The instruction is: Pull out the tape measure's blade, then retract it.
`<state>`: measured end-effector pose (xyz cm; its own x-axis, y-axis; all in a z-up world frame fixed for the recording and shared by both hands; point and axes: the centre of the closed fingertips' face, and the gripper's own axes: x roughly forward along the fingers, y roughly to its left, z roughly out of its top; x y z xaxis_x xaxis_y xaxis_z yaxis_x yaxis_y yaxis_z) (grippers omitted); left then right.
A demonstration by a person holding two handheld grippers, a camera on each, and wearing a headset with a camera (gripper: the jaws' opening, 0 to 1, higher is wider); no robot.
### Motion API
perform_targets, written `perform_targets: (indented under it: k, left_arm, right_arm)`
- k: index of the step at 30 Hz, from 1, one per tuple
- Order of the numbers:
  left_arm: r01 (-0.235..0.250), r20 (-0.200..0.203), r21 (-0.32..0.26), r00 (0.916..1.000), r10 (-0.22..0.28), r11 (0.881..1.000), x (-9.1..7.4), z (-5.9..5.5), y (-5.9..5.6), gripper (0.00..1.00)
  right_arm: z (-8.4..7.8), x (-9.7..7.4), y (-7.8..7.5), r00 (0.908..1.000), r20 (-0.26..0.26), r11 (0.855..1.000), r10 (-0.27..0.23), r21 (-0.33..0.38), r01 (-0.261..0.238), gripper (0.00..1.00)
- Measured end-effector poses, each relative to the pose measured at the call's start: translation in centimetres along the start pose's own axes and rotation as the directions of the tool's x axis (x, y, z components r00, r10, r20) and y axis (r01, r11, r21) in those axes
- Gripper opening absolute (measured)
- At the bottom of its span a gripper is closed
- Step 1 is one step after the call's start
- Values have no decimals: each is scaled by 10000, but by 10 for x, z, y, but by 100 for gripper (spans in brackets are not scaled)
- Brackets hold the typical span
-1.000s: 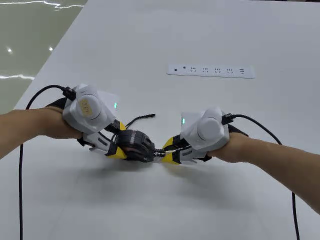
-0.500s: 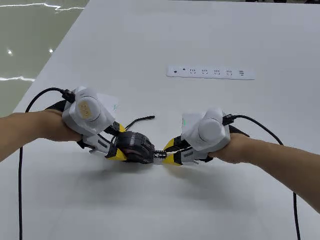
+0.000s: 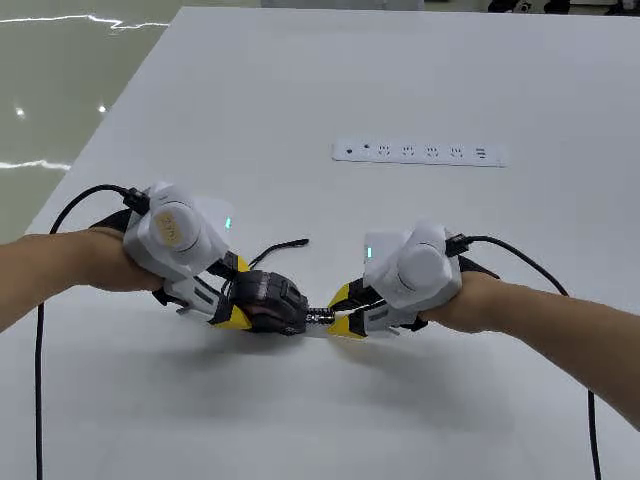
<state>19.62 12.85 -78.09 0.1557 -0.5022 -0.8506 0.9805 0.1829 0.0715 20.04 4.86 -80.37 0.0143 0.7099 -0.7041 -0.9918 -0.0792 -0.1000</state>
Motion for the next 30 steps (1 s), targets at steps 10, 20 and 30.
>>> perform_targets:
  k: [10, 20, 30]
  left_arm:
    - [-32, -31, 6, 10000, 32, 10000, -1, 1, -1, 26]
    - [-10, -13, -40, 10000, 10, 10000, -1, 1, -1, 26]
    - [-44, -55, -47, 10000, 44, 10000, -1, 2, -2, 26]
  right_arm:
    - [0, -1, 1, 10000, -34, 10000, 40, -1, -40, 11]
    - [0, -2, 1, 10000, -63, 10000, 61, -67, -62, 11]
    - [-1, -4, 1, 10000, -68, 9999, 68, -94, -69, 11]
